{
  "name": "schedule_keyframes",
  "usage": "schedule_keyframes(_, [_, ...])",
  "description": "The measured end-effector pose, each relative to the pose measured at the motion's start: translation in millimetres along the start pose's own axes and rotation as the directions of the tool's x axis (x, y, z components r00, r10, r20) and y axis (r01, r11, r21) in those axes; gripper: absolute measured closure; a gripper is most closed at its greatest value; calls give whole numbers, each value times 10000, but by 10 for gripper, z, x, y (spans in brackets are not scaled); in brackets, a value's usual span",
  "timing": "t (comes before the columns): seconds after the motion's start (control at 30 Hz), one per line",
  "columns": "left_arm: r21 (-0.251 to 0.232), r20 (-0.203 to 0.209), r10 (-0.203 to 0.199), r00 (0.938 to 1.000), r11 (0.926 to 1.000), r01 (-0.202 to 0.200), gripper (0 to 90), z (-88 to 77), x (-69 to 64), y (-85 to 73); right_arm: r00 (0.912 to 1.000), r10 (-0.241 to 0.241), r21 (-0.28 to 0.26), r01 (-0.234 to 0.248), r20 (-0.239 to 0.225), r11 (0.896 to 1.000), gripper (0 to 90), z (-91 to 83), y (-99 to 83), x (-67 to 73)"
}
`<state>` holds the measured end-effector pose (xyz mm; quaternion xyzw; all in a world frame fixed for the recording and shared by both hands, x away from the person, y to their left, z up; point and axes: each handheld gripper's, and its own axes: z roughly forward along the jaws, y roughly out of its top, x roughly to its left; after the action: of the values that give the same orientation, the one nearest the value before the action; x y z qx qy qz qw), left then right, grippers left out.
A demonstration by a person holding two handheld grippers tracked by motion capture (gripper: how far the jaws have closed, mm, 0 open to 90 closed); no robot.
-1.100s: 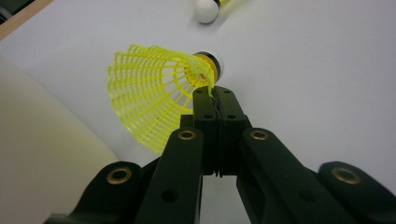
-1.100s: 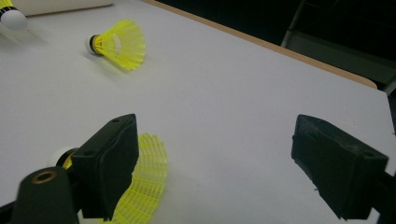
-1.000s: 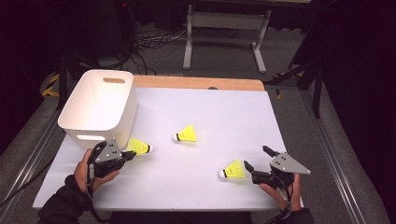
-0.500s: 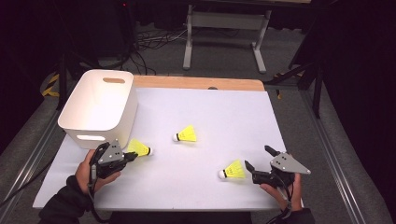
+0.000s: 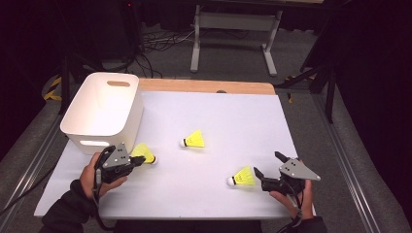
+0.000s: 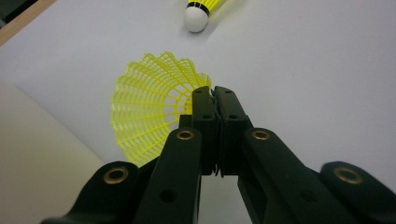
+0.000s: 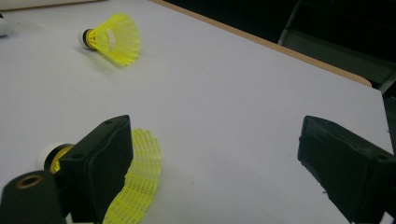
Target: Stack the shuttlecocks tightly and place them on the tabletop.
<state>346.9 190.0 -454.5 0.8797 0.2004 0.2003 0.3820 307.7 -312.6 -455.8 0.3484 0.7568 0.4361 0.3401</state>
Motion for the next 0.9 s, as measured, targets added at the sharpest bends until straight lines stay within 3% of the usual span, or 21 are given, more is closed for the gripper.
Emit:
schedule_keyframes(0.17, [277,220,551,9982,9981,-557,879,76,-48,133,10000,5,-17,-5,55,10000,115,-10,5,-8])
schedule_keyframes(0.53, [421,400,894,9952,9950,-911,866,204,-67,330,9999,92,-108,-91,116,9999,114,-41,0,-39])
schedule_keyframes(0.63, [396,615,1214,9907,9915,-1239,829,268,-90,410,9999,70,-66,-69,116,10000,114,-36,2,-35])
schedule_keyframes(0.9, [548,1014,1706,9801,9827,-1767,854,488,-137,629,9999,85,-35,-85,125,10000,118,-31,2,-31])
